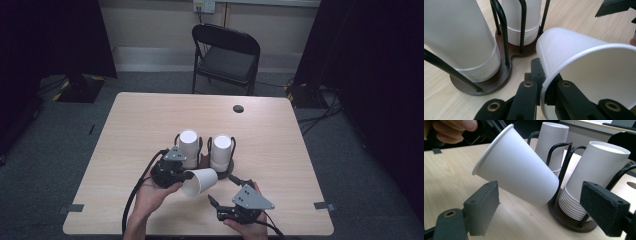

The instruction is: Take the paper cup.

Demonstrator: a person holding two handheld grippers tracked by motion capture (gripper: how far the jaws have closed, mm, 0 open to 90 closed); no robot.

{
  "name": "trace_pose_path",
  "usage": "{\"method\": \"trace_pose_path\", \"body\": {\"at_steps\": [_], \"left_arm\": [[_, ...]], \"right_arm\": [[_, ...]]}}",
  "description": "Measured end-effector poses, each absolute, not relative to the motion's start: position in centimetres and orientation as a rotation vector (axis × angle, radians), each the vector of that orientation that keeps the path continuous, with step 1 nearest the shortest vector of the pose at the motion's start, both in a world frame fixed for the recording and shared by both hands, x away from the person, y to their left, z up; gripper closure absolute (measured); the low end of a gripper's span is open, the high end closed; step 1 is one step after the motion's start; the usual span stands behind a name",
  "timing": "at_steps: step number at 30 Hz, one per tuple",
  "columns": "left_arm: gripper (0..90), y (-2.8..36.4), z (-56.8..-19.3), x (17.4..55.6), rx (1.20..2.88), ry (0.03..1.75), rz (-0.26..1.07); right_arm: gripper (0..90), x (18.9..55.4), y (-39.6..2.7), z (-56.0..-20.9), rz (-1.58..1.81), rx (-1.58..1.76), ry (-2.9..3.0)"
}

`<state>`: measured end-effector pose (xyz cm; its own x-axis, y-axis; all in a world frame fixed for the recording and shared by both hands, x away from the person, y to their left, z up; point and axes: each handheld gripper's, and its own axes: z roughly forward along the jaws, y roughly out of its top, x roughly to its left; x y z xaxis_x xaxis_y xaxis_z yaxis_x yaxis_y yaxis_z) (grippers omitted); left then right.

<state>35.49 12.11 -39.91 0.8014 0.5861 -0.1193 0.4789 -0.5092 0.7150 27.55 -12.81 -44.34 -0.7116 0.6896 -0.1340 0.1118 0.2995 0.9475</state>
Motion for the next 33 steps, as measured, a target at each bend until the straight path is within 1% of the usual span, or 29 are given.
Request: {"method": "trace_pose_path", "body": {"at_steps": [3,10,13,14,16,18,20,22,27,33], "left_arm": [[89.3,12.1,-39.9,35.5,2.215,0.783,0.165],[89.3,11.8,-40.1,35.8,2.260,0.785,0.126],[89.2,11.8,-40.2,36.0,2.271,0.791,0.103],[89.3,11.9,-40.2,35.9,2.275,0.805,0.105],[89.2,11.9,-40.3,36.0,2.278,0.807,0.084],[89.3,11.9,-40.3,36.1,2.288,0.797,0.072],[89.2,11.8,-40.3,36.1,2.284,0.803,0.069],[89.2,11.6,-40.5,36.1,2.293,0.799,0.053],[89.3,11.2,-40.6,36.1,2.311,0.783,0.021],[89.3,10.6,-40.4,36.1,2.336,0.750,0.004]], "right_arm": [[13.7,27.6,-12.3,-44.5,1.351,0.660,2.053],[13.7,28.0,-10.9,-44.9,1.330,0.591,2.100],[14.8,28.2,-10.3,-45.0,1.310,0.549,2.128],[17.2,28.2,-10.2,-45.1,1.301,0.534,2.134],[15.4,28.3,-9.9,-45.2,1.301,0.510,2.153],[17.4,28.4,-9.7,-45.3,1.280,0.491,2.166],[15.1,28.4,-9.3,-45.5,1.253,0.453,2.177],[16.1,28.5,-9.1,-45.5,1.243,0.438,2.184],[12.7,28.6,-8.4,-45.7,1.213,0.394,2.190],[14.1,28.6,-7.4,-45.4,1.178,0.327,2.179]]}}
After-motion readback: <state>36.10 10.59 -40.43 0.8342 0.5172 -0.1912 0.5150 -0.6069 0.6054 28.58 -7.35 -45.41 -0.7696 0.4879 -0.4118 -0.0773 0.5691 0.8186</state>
